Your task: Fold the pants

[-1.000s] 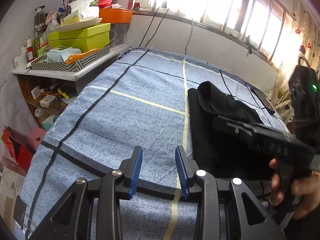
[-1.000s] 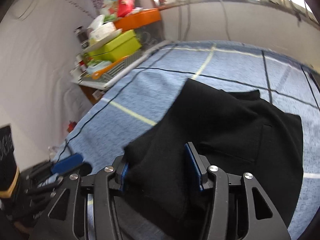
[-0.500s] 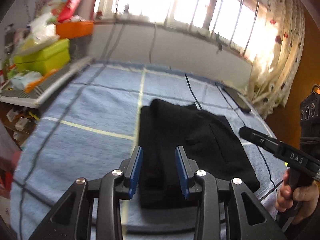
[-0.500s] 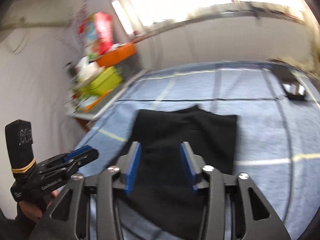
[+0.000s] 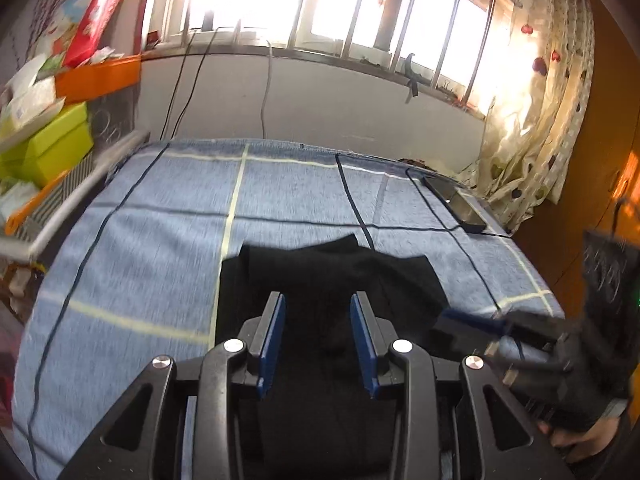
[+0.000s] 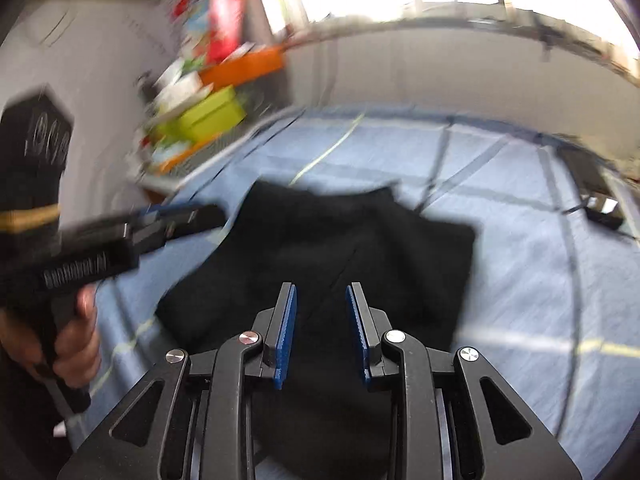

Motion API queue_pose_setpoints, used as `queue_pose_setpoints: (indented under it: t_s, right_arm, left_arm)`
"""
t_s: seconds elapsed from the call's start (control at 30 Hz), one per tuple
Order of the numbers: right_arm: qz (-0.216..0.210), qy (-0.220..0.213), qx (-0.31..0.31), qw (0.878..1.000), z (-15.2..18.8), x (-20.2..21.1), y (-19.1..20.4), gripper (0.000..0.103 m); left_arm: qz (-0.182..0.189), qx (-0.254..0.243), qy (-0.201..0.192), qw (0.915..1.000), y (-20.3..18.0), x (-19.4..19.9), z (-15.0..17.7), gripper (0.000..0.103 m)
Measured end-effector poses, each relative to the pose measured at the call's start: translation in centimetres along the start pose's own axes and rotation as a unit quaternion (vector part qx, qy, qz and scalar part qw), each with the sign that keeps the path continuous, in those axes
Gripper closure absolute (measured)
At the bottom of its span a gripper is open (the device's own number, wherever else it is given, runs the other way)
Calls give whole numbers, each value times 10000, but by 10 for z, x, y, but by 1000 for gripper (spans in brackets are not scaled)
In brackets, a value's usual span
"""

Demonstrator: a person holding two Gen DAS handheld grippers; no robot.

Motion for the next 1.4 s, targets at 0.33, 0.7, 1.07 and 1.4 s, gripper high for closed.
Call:
queue_pose_setpoints:
  t_s: [0.33,0.7,1.07,1.4]
  right_arm:
    - [646,583,-195,9960,-12,-65,-61,77]
    - [808,449,-137,9956,-9,-47,-60,68]
    - [416,366,116,9984,42,10,-8,57]
    - [772,515,656,9935,67,10,5,57]
  left_arm:
    - [-593,-345,437,9967,15,-63,10,61]
    - [-677,-309,321,9967,16,-56,13,58]
    - [-358,-395,98,9985,-10,11,40,58]
    - [-589,-947,288,9933,-20,11,76,58]
Point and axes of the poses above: each gripper's, at about its wrist camera, not at the fingertips, and x roughly against the way its jaws point, y to its left, z to its underside, the point moved 8 cm from there along -x, roughly the way its jaws point, and after that the axes turned 2 degrees about -x, right-handed, at the moved point
